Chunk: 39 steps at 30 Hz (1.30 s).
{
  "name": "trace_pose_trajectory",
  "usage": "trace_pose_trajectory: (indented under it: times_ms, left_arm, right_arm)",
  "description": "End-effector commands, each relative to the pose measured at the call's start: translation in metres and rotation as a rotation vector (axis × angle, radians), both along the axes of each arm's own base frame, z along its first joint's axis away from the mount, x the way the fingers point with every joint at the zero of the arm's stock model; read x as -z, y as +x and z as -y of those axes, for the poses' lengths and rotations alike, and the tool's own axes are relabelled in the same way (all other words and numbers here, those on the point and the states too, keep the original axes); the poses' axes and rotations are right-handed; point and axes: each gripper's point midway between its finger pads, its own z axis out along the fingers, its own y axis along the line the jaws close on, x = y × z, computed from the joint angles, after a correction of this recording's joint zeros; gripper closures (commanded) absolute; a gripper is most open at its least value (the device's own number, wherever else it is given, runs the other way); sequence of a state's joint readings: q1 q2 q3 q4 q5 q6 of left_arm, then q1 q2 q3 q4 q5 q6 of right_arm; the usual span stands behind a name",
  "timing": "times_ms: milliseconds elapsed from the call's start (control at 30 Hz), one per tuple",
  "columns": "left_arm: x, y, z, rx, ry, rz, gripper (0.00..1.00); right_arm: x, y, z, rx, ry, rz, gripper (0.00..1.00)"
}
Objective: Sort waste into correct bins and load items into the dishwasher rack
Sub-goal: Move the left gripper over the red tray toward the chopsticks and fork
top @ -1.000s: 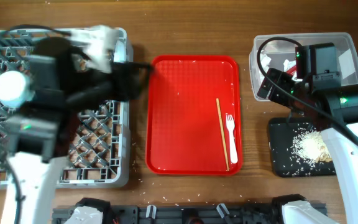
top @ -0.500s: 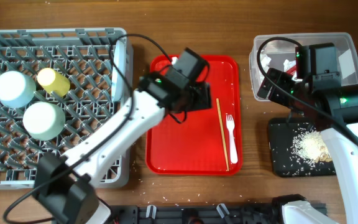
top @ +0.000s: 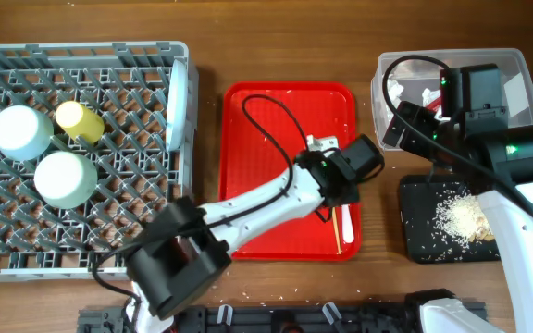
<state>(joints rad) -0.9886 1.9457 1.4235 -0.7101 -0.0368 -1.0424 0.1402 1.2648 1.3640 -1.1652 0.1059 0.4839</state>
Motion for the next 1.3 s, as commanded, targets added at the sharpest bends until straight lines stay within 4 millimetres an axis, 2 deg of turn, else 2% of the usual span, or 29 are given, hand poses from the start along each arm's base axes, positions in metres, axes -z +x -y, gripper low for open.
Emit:
trace_pose_trajectory:
  times_ms: [0, 133, 367, 500, 633, 800, 867, 900, 967, 1033, 1133, 1200, 1267]
  left_arm:
    - [0.018, 0.006, -0.006, -0.056, 0.051, 0.008, 0.48]
    - [0.024, 0.005, -0.007, -0.056, 0.064, 0.0, 0.48]
    - [0.052, 0.001, -0.012, -0.074, 0.118, -0.035, 0.52]
    - [0.053, 0.007, -0.017, -0.084, 0.146, -0.001, 0.55]
    - [0.052, 0.015, -0.037, -0.105, 0.242, 0.064, 0.57]
    - [0.052, 0.014, -0.038, -0.054, 0.259, 0.066, 0.6]
    - [0.05, 0.008, -0.029, -0.045, 0.211, 0.026, 0.66]
    - [0.049, 0.006, -0.024, -0.039, 0.184, 0.012, 0.72]
    - [0.046, 0.0, -0.004, -0.016, 0.078, -0.042, 0.96]
    - [0.044, 0.003, -0.001, -0.018, 0.06, -0.038, 0.96]
    - [0.039, 0.007, -0.009, -0.034, 0.07, -0.041, 0.96]
    - [0.03, 0.013, -0.014, -0.053, 0.058, -0.035, 0.96]
    - [0.02, 0.018, -0.009, -0.055, 0.022, -0.013, 0.96]
  right_arm:
    - [-0.002, 0.001, 0.003, -0.003, -0.017, 0.006, 0.0]
    - [-0.002, 0.001, 0.003, -0.003, -0.017, 0.006, 0.0]
    - [-0.002, 0.001, 0.003, -0.003, -0.017, 0.006, 0.0]
    - [-0.002, 0.001, 0.003, -0.003, -0.017, 0.006, 0.0]
    - [-0.002, 0.001, 0.003, -0.003, -0.017, 0.006, 0.0]
    - [-0.002, 0.001, 0.003, -0.003, -0.017, 0.006, 0.0]
    - [-0.002, 0.001, 0.003, -0.003, -0.017, 0.006, 0.0]
    - [-0.002, 0.001, 0.003, -0.003, -0.017, 0.006, 0.0]
    - [-0.002, 0.001, 0.003, -0.003, -0.017, 0.006, 0.0]
    - [-0.002, 0.001, 0.003, -0.003, -0.017, 0.006, 0.0]
    - [-0.002, 0.001, 0.003, -0.003, -0.017, 0.006, 0.0]
    - [-0.002, 0.001, 0.003, -0.003, -0.017, 0.006, 0.0]
    - [-0.002, 0.001, 0.003, -0.003, -0.017, 0.006, 0.0]
